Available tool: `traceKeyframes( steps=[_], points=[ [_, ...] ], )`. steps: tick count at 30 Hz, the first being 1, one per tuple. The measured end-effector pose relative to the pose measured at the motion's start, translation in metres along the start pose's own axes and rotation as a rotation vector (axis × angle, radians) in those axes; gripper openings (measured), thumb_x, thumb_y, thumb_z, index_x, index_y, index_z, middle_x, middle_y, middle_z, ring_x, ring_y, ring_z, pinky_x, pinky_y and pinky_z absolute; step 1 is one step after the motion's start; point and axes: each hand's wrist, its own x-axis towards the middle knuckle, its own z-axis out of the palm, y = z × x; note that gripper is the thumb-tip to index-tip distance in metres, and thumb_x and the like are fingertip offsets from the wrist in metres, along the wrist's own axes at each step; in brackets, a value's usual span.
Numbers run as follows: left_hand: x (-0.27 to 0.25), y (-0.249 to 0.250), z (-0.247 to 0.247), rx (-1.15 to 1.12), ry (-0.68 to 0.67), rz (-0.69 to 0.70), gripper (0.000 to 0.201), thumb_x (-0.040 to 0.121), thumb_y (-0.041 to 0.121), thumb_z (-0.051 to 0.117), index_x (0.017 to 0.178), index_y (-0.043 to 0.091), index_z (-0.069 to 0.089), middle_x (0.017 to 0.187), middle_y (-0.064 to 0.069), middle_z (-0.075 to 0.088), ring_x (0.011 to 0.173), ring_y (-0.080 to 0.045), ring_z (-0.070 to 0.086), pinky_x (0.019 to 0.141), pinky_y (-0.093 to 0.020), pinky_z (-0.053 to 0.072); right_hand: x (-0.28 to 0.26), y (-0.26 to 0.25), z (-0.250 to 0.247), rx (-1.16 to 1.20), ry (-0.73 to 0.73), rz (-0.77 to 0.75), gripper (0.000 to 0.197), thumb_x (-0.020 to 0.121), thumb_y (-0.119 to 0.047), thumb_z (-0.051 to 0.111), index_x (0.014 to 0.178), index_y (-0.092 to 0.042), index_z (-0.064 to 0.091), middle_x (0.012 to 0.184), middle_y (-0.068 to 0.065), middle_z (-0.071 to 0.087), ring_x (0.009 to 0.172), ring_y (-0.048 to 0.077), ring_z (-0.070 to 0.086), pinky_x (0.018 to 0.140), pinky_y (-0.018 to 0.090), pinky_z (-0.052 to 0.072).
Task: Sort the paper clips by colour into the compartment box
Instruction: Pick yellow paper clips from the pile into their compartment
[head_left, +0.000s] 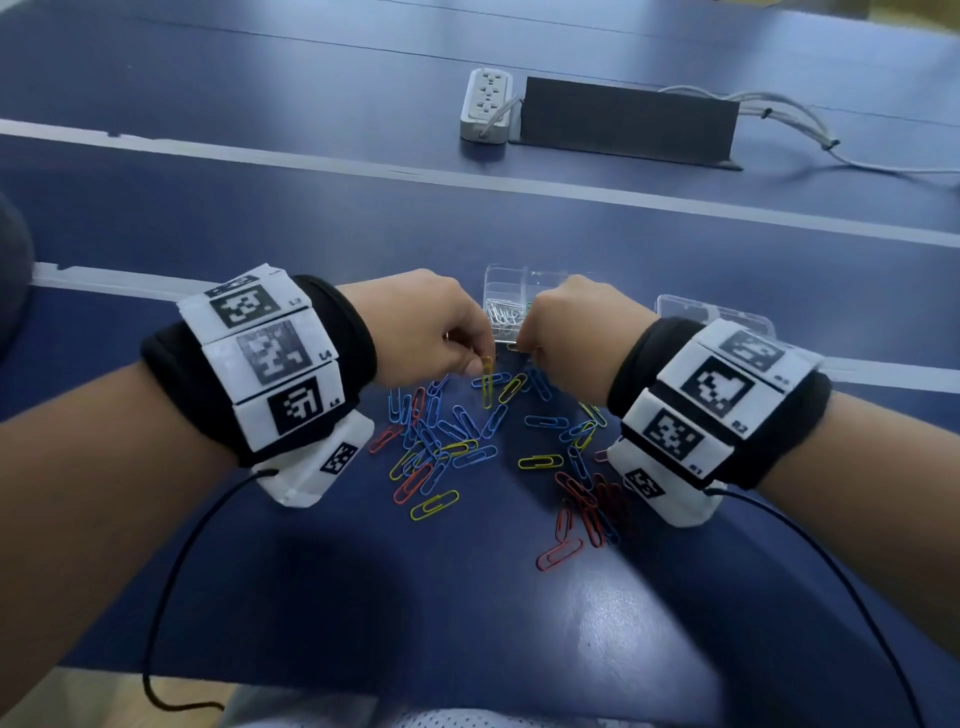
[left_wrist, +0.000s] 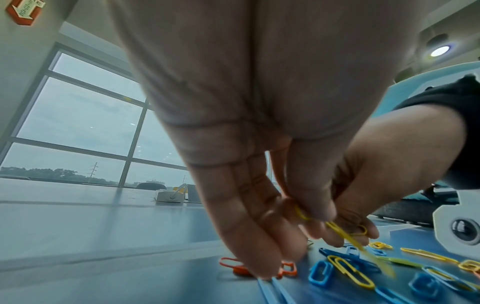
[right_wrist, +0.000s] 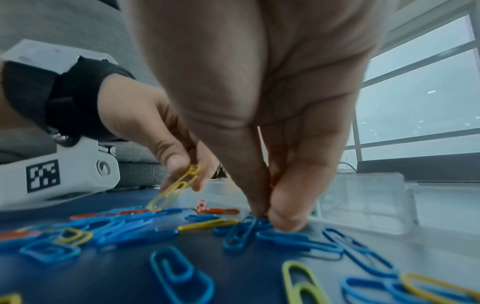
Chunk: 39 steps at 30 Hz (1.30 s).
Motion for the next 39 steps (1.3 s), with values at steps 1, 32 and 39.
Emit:
traceKeyframes(
  steps=[1, 32, 39],
  points=[
    [0.000, 0.000, 0.001, -0.007, 0.009, -0.008, 0.015, 0.089, 0.020, 0.056, 0.096, 0.025, 0.068, 0.062, 0.013, 0.058, 0.059, 0.003, 0.052, 0.071, -0.021, 0.044, 0.000, 0.000, 0.000, 0.010, -0.007, -0.001, 0.026, 0.085, -0.009, 0.052, 0.106, -0.011, 0.068, 0.092, 0.016, 0.061, 0.084, 0.034, 0.055, 0.067, 0.027, 0.039],
    [0.000, 0.003, 0.005, -0.234, 0.101, -0.099, 0.021, 0.085, 0.013, 0.046, 0.072, 0.023, 0.059, 0.040, 0.013, 0.056, 0.039, 0.001, 0.050, 0.054, -0.017, 0.041, -0.011, 0.026, -0.009, 0.914, -0.243, 0.066, 0.013, 0.085, -0.010, 0.062, 0.072, -0.010, 0.065, 0.068, 0.009, 0.060, 0.055, 0.015, 0.049, 0.056, 0.024, 0.046],
    [-0.001, 0.015, 0.010, 0.112, 0.023, -0.041, 0.018, 0.079, 0.042, 0.063, 0.078, 0.024, 0.066, 0.059, 0.010, 0.050, 0.057, -0.001, 0.045, 0.055, -0.022, 0.037, -0.009, 0.024, -0.005, 1.217, -0.206, 0.168, 0.016, 0.085, -0.001, 0.049, 0.077, -0.011, 0.057, 0.061, 0.005, 0.049, 0.046, 0.013, 0.041, 0.043, 0.018, 0.034]
  ],
)
